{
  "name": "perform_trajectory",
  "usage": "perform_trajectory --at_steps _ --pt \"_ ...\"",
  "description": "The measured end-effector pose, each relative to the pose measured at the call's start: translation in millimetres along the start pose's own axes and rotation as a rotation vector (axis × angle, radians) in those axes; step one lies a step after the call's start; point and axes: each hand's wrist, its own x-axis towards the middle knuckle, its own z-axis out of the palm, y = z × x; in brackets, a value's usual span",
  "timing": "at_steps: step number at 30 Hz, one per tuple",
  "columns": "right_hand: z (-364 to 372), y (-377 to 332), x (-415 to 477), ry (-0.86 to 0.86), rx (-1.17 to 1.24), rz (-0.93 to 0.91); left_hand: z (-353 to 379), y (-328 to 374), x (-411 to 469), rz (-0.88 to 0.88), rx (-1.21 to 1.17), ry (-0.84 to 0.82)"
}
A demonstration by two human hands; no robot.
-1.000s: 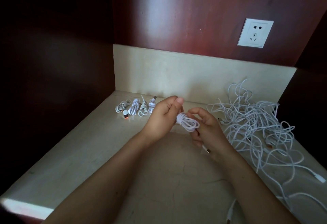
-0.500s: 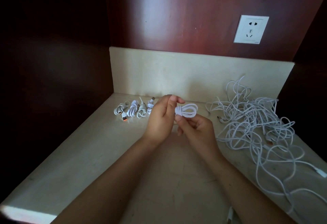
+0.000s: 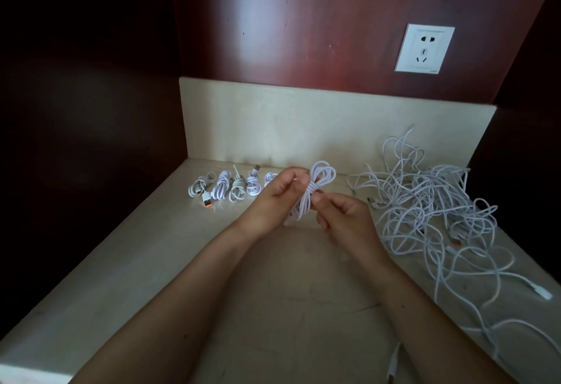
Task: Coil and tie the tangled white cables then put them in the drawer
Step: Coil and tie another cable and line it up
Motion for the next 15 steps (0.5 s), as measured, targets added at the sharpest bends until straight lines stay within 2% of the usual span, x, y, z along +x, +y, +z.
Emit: perform_trajectory --at_steps 7,12,15 --pt "-3 -6 -1 0.059 0.021 0.097 6 0 -1 -0.007 -0.129 0.047" --pt "-2 -9 -4 -0.014 0.072 0.151 3 -5 3 0.064 -0.064 0.101" --pt "-2 -11 -3 0.005 0.027 0.111 3 -10 5 0.081 -0.015 0.136"
